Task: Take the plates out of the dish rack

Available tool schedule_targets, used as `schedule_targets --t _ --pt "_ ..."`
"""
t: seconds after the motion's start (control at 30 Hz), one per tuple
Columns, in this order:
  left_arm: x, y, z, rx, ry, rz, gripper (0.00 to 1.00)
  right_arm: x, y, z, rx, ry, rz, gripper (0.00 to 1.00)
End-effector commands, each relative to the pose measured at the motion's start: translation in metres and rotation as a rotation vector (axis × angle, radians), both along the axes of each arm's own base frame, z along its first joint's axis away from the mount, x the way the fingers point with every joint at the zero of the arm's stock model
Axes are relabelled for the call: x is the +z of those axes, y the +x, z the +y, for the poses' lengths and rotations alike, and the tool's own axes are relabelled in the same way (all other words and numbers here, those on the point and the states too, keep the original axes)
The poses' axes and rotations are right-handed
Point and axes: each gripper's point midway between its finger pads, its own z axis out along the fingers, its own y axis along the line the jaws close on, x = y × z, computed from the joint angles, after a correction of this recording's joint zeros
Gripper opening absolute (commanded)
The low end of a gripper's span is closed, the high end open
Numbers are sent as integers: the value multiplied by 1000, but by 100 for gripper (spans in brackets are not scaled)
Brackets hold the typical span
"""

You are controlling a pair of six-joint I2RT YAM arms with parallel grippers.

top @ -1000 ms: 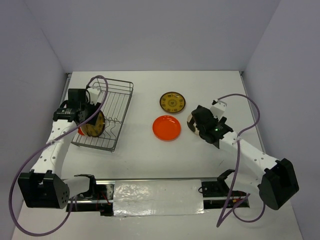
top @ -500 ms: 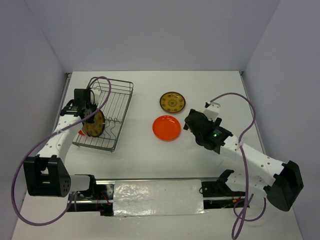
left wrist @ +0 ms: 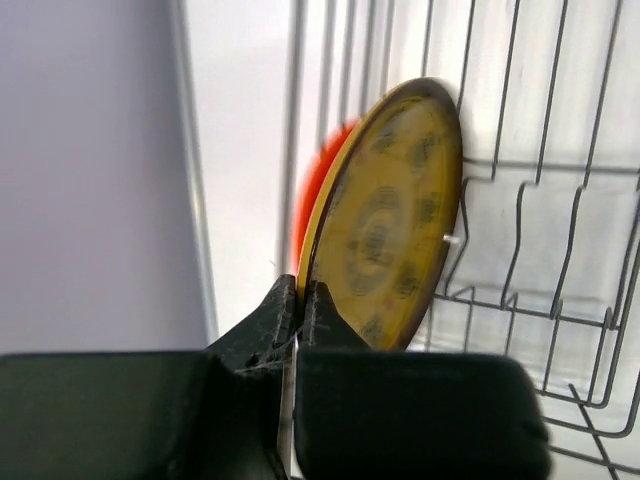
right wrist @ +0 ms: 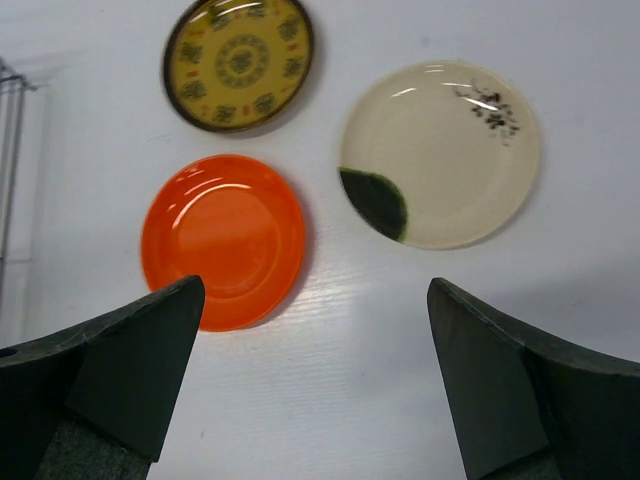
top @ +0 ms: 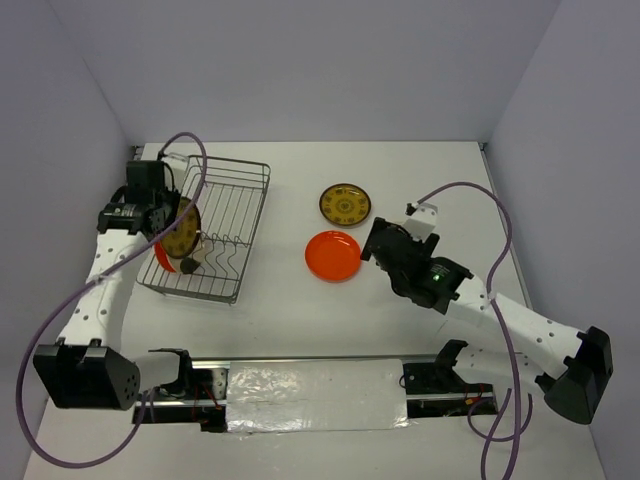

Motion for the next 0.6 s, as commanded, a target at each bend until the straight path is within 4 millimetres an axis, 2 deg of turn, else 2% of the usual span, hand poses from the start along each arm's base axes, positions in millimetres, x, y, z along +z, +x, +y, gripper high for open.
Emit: schedule_targets --t 0.0,0.03,0.07,0.1,0.13,0.17,0.2,0.27,0.3,0.33,0.4,0.43,0.57 --pt "72 -3 -16 -92 -42 -166 0 39 13 42 129 126 -114 100" --pt "90 -6 -20 -115 -49 -204 0 41 9 67 274 141 -110 100" --pt "95 -9 -25 -145 -66 -211 0 44 8 84 364 167 -125 100" --pt "100 -17 -40 -215 -118 -205 0 69 12 110 463 249 -216 100" --pt "110 -21 -48 -256 -143 -223 0 78 8 127 570 263 -254 100" --pt "113 -25 -58 -298 -174 -225 0 105 -7 159 748 369 -335 100" --pt "118 -32 -77 -390 -240 -229 0 110 -13 173 831 395 -356 100" --pt "120 -44 -96 -473 -312 -208 0 131 -31 197 994 464 -409 100" --pt "121 -49 -105 -519 -341 -201 0 143 -32 203 1020 487 -449 100" --pt "121 -58 -121 -592 -407 -185 0 141 -31 211 1040 494 -442 100" --pt "123 -70 -138 -693 -470 -170 0 155 -32 220 1081 520 -480 100" --pt "125 -79 -153 -767 -536 -159 0 156 -31 225 1089 531 -481 100" --pt "132 -99 -176 -894 -654 -139 0 152 -23 247 1122 554 -448 98"
